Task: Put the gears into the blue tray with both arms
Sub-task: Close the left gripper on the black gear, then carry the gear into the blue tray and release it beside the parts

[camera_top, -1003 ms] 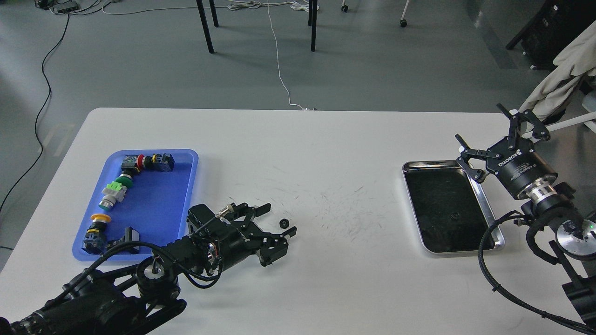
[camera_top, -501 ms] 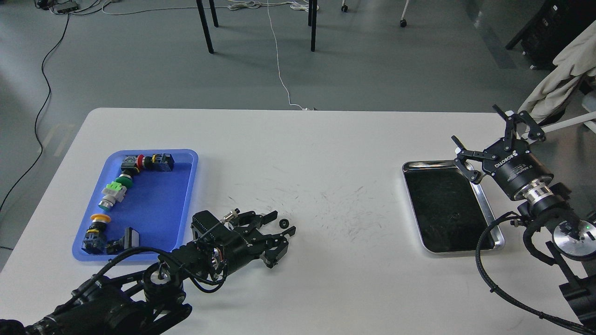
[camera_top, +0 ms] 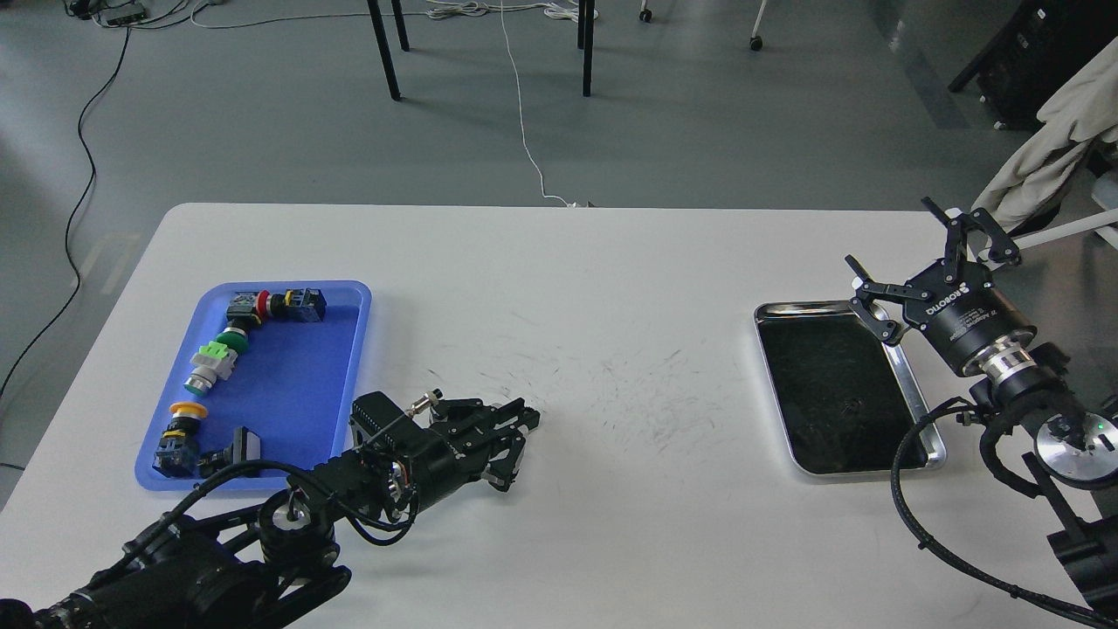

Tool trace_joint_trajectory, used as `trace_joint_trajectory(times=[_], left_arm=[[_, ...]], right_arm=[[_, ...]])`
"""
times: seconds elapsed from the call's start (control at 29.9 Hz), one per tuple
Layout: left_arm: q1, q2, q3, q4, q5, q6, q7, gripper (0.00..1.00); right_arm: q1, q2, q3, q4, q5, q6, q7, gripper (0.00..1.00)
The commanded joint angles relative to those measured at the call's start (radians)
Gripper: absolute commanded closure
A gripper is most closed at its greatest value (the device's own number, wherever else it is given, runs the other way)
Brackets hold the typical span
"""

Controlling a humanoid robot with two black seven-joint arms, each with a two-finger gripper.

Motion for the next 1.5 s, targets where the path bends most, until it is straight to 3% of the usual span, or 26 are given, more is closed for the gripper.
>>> trace_joint_trajectory(times=[0.0, 0.23, 0.43, 1.1, 1.2, 1.27, 1.4, 1.47], left_arm=[[-0.009, 0.104, -0.036, -0.064, 0.000, 0.015, 0.000, 0.94], [-0.004, 0.393, -0.112, -0.196, -0.141, 0.018, -0.019, 0.93], [0.028, 0.517, -0.093, -0.181, -0.328, 0.033, -0.041, 0.93], [0.026, 0.346, -0.039, 0.149, -0.399, 0.027, -0.063, 0.90], [0.025, 0.321, -0.039, 0.181, -0.398, 0.027, -0.075, 0.85], [0.025, 0.313, -0.039, 0.199, -0.395, 0.027, -0.075, 0.69], [0.013, 0.303, -0.039, 0.209, -0.396, 0.027, -0.075, 0.63], [0.008, 0.304, -0.040, 0.209, -0.399, 0.027, -0.075, 0.48]], right_arm=[[0.018, -0.003, -0.001, -0.003, 0.000, 0.000, 0.000, 0.04], [0.105, -0.002, -0.077, -0.044, -0.002, 0.001, 0.000, 0.04], [0.125, -0.003, -0.110, -0.058, -0.002, 0.005, 0.000, 0.04], [0.168, -0.011, -0.154, -0.080, -0.002, 0.009, 0.000, 0.04], [0.170, -0.015, -0.154, -0.080, -0.002, 0.011, 0.000, 0.04], [0.168, -0.015, -0.154, -0.080, -0.002, 0.011, 0.000, 0.04], [0.168, -0.015, -0.154, -0.080, -0.002, 0.009, 0.000, 0.04], [0.168, -0.015, -0.154, -0.080, -0.002, 0.009, 0.000, 0.04]])
